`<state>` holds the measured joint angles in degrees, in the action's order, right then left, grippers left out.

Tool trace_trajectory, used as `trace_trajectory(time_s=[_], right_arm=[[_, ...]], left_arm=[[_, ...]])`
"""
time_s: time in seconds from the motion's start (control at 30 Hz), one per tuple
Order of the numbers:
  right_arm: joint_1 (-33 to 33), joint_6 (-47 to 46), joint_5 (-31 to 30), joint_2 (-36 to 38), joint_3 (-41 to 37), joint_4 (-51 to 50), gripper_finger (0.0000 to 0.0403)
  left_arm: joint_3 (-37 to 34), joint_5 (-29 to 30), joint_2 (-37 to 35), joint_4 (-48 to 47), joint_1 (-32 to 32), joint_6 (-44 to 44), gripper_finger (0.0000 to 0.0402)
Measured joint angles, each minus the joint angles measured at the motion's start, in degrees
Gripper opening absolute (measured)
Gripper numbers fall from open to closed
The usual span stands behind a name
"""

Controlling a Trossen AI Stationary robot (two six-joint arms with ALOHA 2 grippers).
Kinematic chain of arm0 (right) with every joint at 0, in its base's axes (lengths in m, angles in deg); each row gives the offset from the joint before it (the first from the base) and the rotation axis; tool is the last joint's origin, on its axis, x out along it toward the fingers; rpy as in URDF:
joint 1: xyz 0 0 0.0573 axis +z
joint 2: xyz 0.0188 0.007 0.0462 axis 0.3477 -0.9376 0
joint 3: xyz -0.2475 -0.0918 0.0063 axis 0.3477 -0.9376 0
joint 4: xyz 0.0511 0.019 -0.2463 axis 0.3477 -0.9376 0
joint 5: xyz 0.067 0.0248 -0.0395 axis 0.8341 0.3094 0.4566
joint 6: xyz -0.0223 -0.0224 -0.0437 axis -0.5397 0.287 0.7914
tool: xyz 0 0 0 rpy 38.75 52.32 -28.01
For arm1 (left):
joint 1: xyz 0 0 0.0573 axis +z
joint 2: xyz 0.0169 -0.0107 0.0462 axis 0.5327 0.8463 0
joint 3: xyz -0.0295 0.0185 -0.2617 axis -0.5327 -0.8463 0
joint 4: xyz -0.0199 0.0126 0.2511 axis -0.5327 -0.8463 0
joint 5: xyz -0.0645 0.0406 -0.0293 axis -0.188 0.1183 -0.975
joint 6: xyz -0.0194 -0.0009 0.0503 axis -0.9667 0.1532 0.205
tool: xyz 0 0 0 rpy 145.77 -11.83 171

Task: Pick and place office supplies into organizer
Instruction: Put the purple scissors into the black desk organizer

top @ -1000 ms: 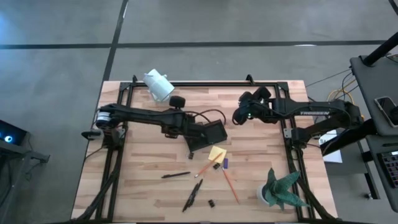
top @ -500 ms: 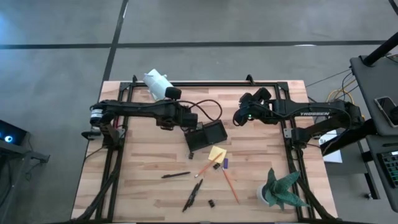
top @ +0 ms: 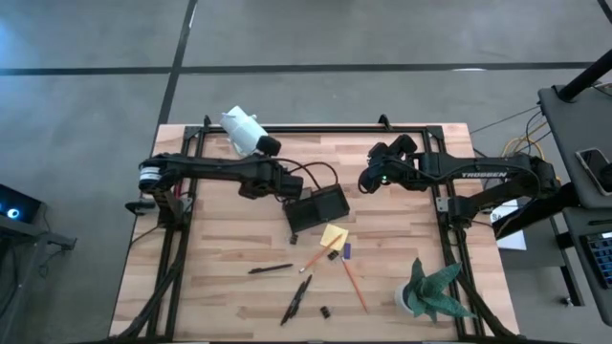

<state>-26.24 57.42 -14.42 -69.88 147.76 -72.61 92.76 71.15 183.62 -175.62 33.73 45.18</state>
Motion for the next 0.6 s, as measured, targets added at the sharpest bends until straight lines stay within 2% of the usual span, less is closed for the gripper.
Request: trace_trajectory(time_s=[0.23, 0.6], right_arm=[[0.0, 0.0, -0.2, 0.0, 0.0, 0.0, 0.0221], [0.0, -0.8, -0.2, -0.1, 0.0, 0.0, 0.0221]], left_arm=[[0.2, 0.0, 0.4, 0.0, -0.1, -0.2, 0.0001], [0.3, -2.8, 0.4, 2.8, -3.0, -0.6, 0.0042]])
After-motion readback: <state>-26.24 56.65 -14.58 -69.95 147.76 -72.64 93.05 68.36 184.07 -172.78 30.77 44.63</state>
